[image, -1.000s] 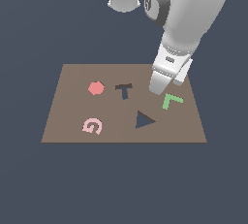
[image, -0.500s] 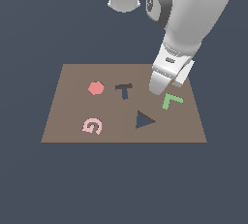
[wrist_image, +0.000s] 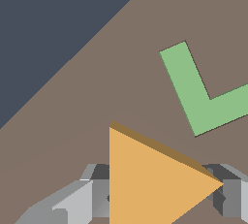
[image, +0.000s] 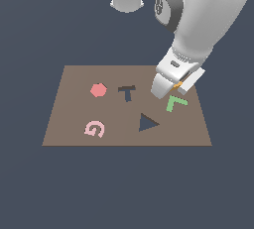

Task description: Insert a designated object into the corresponding slot on a board.

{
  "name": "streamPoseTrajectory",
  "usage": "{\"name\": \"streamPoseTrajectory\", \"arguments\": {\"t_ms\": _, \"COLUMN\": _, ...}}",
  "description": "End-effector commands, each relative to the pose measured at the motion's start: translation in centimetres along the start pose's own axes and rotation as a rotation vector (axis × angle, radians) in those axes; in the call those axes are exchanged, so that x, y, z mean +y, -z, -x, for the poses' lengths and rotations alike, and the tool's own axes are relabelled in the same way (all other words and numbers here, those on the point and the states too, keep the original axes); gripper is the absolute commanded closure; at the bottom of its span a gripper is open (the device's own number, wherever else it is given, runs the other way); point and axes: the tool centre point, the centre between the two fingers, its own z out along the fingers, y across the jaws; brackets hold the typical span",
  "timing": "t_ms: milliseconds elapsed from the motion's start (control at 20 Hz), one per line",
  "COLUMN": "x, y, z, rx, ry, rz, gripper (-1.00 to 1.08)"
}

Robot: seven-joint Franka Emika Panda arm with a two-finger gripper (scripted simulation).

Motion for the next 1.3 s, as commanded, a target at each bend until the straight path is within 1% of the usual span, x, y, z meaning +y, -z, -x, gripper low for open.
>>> {"name": "streamPoseTrajectory", "arguments": {"t_ms": 0, "x": 0.2, "y": 0.0, "z": -0.6, "rx": 0.000, "ry": -0.075, "rz": 0.000, "gripper": 1.08}}
{"name": "streamPoseTrajectory", "arguments": {"t_ms": 250, "x": 1.1, "y": 0.1, "z": -2.1, "rx": 0.001, "ry": -0.260, "rz": 0.000, "gripper": 1.08}}
{"name": "streamPoseTrajectory", "arguments": {"t_ms": 550, "x": 2.7, "y": 0.2, "z": -3.8, "rx": 0.001, "ry": -0.525, "rz": 0.000, "gripper": 1.08}}
{"name": "streamPoseTrajectory", "arguments": {"t_ms": 900, "x": 5.2, "y": 0.3, "z": -5.3, "rx": 0.001, "ry": -0.845, "rz": 0.000, "gripper": 1.08}}
{"name": "streamPoseTrajectory", "arguments": {"t_ms": 1250, "x": 8.1, "y": 0.4, "z": -5.8, "rx": 0.002, "ry": -1.171, "rz": 0.000, "gripper": 1.08}}
